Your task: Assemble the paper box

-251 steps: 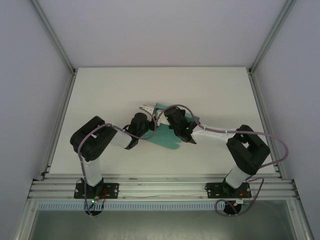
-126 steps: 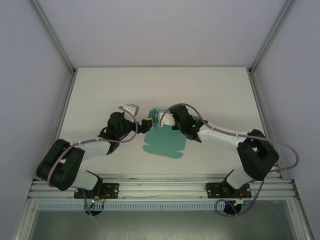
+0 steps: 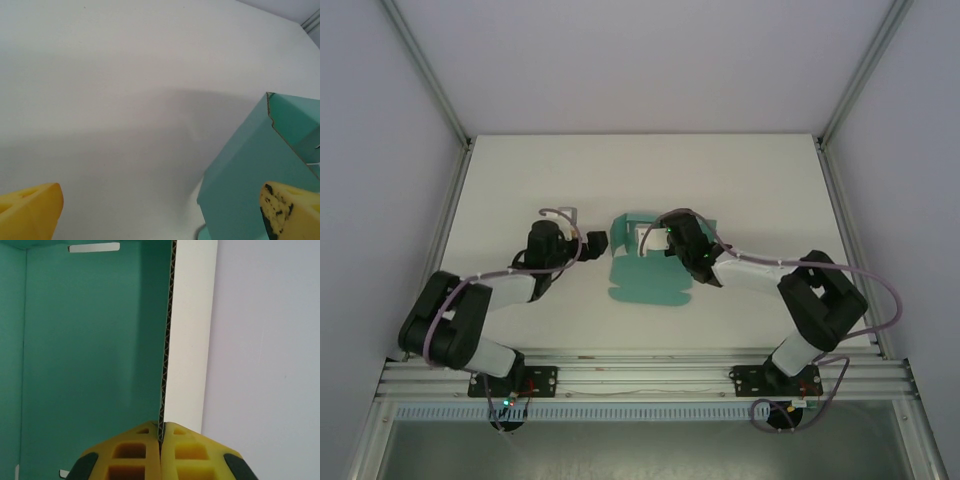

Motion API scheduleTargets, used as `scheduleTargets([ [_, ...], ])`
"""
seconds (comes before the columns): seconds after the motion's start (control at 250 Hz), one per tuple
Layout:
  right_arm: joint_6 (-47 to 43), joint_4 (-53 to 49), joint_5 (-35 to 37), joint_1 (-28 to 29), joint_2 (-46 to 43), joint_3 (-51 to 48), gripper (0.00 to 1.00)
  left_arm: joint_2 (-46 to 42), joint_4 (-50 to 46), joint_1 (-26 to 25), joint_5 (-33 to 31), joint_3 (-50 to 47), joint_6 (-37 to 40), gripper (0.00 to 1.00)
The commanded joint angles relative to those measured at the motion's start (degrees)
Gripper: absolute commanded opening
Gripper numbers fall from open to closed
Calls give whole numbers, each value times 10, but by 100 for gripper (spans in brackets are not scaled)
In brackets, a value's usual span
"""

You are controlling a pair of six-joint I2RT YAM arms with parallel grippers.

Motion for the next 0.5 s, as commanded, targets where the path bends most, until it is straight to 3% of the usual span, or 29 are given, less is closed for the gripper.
scheduleTargets([
  [0.0,-29,13,-9,-3,18,3,0,45,22,5,74,26,41,100],
  [0.264,-14,-1,-10,-6,38,22,0,144,102,0,223,74,66,82],
  [0.392,-7,-21,-6,-6,35,29,0,163,85,-26,213,88,103,76],
  [0.496,-8,-20,-7,-4,29,20,0,172,40,-51,167,113,130,73],
])
